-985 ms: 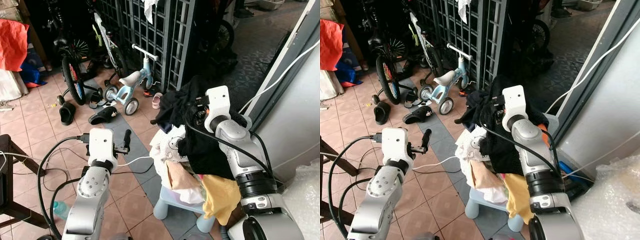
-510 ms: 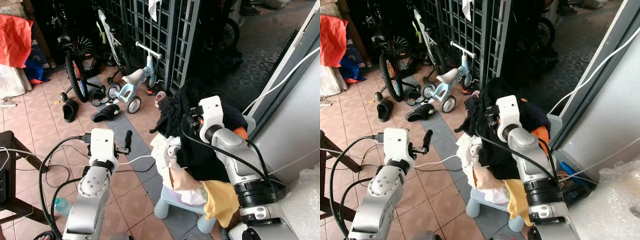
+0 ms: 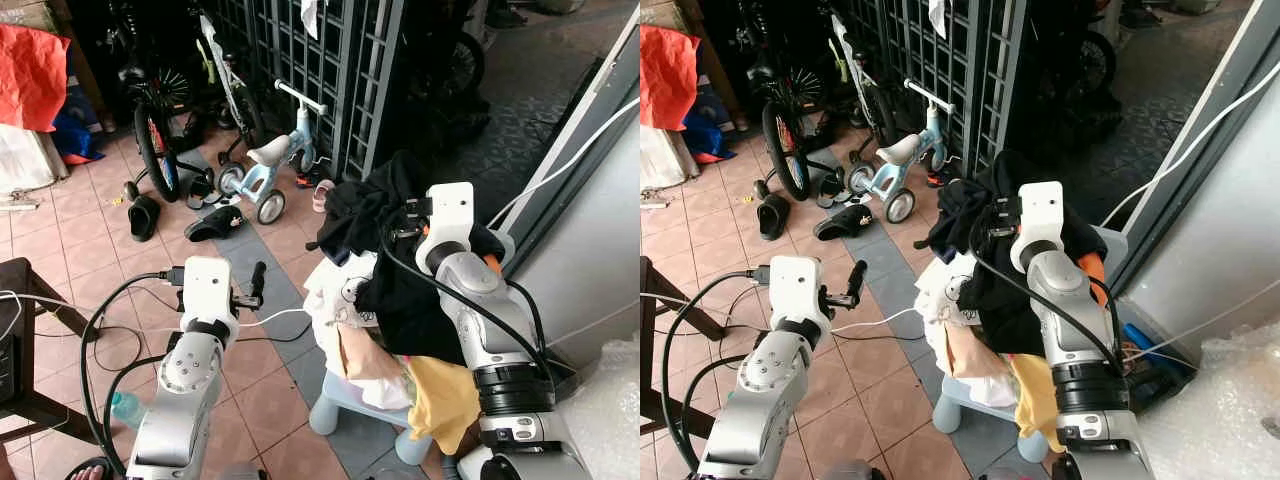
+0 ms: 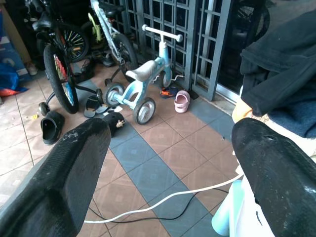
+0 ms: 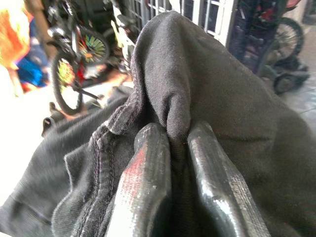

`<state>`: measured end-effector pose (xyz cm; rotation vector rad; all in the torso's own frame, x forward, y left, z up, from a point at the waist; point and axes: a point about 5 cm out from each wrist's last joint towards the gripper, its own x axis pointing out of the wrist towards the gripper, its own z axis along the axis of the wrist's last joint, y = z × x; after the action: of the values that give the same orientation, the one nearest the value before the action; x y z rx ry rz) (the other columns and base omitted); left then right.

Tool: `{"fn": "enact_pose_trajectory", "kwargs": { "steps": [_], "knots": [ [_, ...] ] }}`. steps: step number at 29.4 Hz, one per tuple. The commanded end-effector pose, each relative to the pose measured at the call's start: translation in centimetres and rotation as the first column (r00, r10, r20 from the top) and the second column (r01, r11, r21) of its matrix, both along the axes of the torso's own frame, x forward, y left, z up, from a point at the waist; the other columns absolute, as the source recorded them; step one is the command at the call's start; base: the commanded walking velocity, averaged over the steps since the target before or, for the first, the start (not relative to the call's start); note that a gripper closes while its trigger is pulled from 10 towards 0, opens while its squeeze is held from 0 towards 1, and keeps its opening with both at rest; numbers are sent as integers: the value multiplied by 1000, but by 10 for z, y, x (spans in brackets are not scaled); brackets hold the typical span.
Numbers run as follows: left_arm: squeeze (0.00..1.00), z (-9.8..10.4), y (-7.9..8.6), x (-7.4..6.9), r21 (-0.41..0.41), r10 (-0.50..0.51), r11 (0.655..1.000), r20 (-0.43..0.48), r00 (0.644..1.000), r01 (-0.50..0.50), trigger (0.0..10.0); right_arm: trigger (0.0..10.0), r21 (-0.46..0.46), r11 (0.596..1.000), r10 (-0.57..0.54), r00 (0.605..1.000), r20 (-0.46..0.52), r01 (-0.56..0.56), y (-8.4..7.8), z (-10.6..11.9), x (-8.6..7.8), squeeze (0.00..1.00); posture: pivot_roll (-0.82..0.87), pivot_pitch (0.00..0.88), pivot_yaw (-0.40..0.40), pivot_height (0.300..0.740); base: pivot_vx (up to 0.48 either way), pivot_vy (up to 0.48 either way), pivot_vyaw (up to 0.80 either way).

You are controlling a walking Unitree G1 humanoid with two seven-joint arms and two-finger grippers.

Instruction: Clothes washing

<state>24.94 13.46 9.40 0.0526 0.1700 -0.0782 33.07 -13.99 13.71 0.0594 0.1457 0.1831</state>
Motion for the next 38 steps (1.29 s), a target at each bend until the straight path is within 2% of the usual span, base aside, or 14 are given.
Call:
{"fn": "enact_pose_trajectory", "kwargs": {
  "steps": [1, 2, 3, 4, 6, 8, 12, 19, 23, 28, 38],
  "knots": [
    [0, -1, 0, 2, 19, 4, 1000, -12, 1000, -4, 10000, 0, 61, 998, 20, 998, 67, -24, 3, 16, 2, 0, 7, 0, -9, 740, 0, 0, 0],
    [0, -1, 0, 2, 19, 4, 1000, -13, 1000, -4, 10000, 0, 114, 992, 37, 995, 91, -47, 5, 22, 0, 0, 7, 0, -9, 740, 0, 0, 0],
    [0, -1, 0, 2, 19, 4, 1000, -13, 1000, -4, 10000, 0, 114, 992, 37, 995, 91, -47, 5, 22, 0, 0, 7, 0, -9, 740, 0, 0, 0],
    [0, -2, 0, 1, 20, 4, 1000, -15, 1000, -4, 10000, 0, 188, 980, 44, 989, 145, -71, 6, 34, -2, 0, 8, 0, -9, 740, 0, 0, 0],
    [0, -2, 1, 2, 22, 8, 1000, -15, 1000, -8, 10000, 0, 234, 971, 8, 979, 202, -57, -1, 50, -2, 0, 7, 0, -9, 740, 0, 0, 0],
    [0, -2, 1, 2, 24, 11, 1000, -14, 1000, -11, 10000, 0, 242, 970, -19, 974, 226, -37, -6, 56, -1, 0, 7, 0, -9, 740, 0, 0, 0],
    [0, -2, 3, 2, 26, 17, 1000, -13, 1000, -17, 10000, 0, 253, 962, -179, 940, 292, 104, -38, 79, 1, 0, -6, 0, -6, 740, 0, 0, 0],
    [0, -2, 0, 7, 31, 15, 999, -19, 1000, -15, 10000, 0, 163, 973, -207, 923, 324, 161, -60, 82, -7, 0, -20, 0, -1, 740, 0, 0, 0],
    [0, -2, -1, 7, 28, 10, 1000, -17, 1000, -10, 10000, 0, 154, 975, -203, 924, 325, 160, -59, 82, -7, 0, -20, 0, -2, 740, 0, 0, 0],
    [0, -2, -1, 7, 29, 14, 999, -12, 1000, -14, 10000, 0, 152, 979, -180, 930, 320, 137, -51, 79, -8, 0, -14, 0, -6, 740, 0, 0, 0],
    [0, -3, -1, 7, 31, 14, 999, -13, 1000, -13, 10000, 0, 120, 987, -138, 939, 315, 105, -40, 72, -12, 0, -12, 0, -9, 740, -252, 0, 0]
  ]
}}
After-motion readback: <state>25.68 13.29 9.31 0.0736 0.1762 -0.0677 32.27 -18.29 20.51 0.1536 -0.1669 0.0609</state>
